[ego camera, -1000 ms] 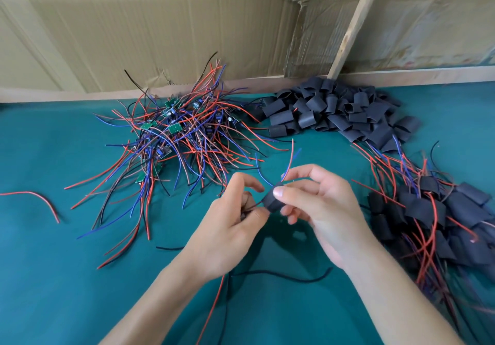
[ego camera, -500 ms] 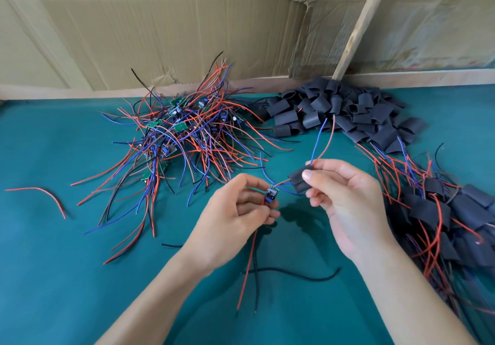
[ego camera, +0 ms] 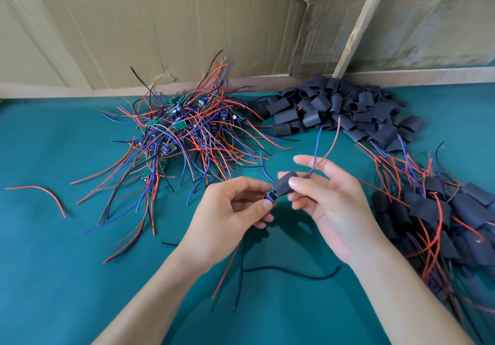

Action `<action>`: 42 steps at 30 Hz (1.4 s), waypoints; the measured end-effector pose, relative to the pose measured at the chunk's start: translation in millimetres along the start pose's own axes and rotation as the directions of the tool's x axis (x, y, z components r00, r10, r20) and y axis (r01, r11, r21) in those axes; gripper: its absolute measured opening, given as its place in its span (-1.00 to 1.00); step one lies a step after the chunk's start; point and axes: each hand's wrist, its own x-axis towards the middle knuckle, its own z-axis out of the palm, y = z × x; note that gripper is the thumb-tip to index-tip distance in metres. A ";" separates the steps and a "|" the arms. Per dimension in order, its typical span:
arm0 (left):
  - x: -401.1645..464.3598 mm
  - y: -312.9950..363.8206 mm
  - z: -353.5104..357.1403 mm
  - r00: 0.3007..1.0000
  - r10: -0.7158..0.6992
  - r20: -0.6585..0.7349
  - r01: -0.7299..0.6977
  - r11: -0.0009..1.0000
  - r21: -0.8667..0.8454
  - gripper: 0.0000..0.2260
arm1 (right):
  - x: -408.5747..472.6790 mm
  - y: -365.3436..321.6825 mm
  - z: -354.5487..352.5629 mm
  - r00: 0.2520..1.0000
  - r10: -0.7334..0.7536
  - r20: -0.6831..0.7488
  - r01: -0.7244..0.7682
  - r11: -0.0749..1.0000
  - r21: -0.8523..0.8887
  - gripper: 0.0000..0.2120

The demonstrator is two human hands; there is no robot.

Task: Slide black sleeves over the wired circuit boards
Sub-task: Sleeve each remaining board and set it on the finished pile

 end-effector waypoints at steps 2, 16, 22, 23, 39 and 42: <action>0.0 0.3 -0.1 1.000 0.000 -0.006 0.000 1.000 0.001 -0.85 | 0.3 -2.4 -1.6 0.999 0.002 0.032 -0.002 1.000 0.015 -0.53; -0.6 0.2 -1.2 0.997 0.011 0.079 -0.008 0.999 -0.031 -0.72 | 0.7 4.2 -1.4 0.993 0.016 0.121 -0.010 0.999 -0.052 -0.56; -0.6 -3.4 -0.1 0.998 0.058 0.026 -0.058 0.998 -0.003 -0.79 | -0.7 10.1 4.4 0.990 0.027 0.140 -0.025 1.000 -0.014 -0.60; -0.7 -4.2 0.2 0.998 0.065 0.023 -0.065 0.998 -0.001 -0.79 | -1.0 11.5 5.4 0.990 0.024 0.139 -0.022 1.000 -0.012 -0.62; 0.2 -8.1 8.6 0.993 0.118 0.021 -0.119 0.990 0.079 -0.87 | -21.6 24.0 40.8 0.996 -0.042 0.075 0.043 0.999 -0.011 -0.90; -1.6 -8.1 8.4 0.989 0.139 0.054 -0.147 0.968 0.206 -0.78 | -28.3 20.1 39.3 0.996 -0.053 0.074 0.060 0.994 -0.096 -0.86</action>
